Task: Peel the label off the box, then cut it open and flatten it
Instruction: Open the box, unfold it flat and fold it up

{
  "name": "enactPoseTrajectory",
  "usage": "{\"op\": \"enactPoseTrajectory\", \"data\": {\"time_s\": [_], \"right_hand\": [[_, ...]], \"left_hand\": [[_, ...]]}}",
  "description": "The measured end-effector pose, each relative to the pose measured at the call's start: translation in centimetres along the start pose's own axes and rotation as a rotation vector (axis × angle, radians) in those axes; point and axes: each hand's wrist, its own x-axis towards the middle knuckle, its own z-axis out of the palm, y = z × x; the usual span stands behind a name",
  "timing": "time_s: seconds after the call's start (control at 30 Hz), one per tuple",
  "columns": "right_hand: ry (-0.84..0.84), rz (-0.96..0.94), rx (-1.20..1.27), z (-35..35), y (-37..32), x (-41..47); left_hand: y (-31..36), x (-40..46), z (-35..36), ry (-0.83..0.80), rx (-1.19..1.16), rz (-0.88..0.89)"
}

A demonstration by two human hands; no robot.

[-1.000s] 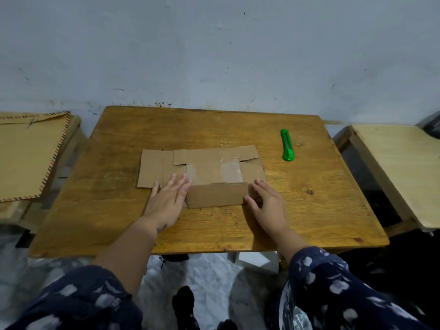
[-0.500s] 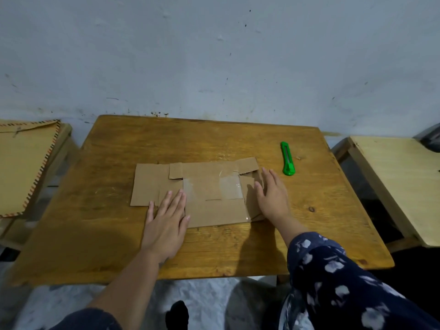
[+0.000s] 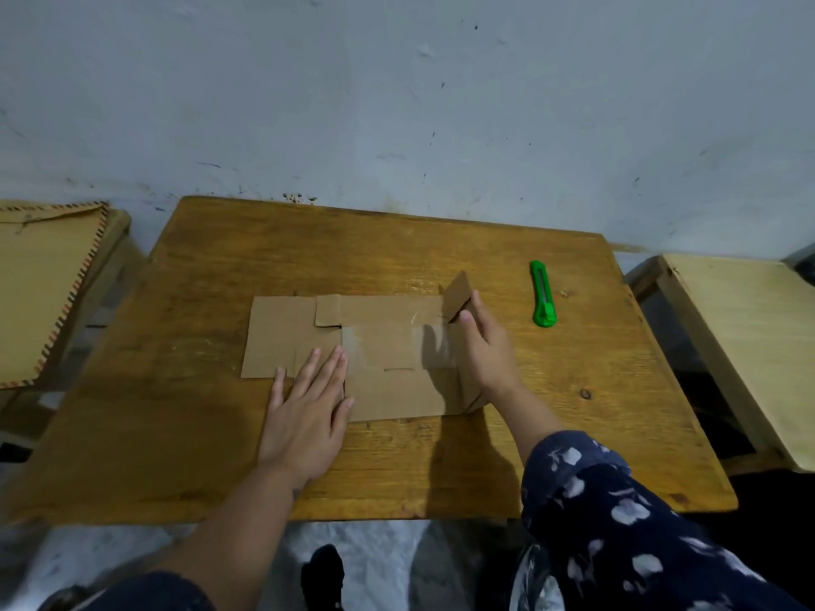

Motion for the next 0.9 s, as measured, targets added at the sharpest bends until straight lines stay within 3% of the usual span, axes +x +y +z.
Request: {"op": "enactPoseTrajectory", "data": {"time_s": [0.13, 0.33, 0.47, 0.77, 0.9], "right_hand": [[-0.124, -0.012, 0.045, 2.6, -2.2, -1.1], [-0.278, -0.146, -0.557, 6.2, -0.4, -1.0], [-0.236, -0.233, -0.827, 7.4, 0.6, -1.3], [-0.223, -0.236, -0.873, 7.7, 0.4, -1.1], [-0.226, -0.233, -0.88, 7.4, 0.2, -1.3]], "left_hand": [[0.1, -0.1, -0.3, 0.0, -0.009, 0.0], [0.3, -0.1, -0.5, 0.001, -0.011, -0.004], [0.3, -0.2, -0.4, 0.014, -0.011, -0.003], [0.4, -0.3, -0.5, 0.06, -0.069, -0.007], [0.1, -0.4, -0.9, 0.2, -0.196, -0.15]]}}
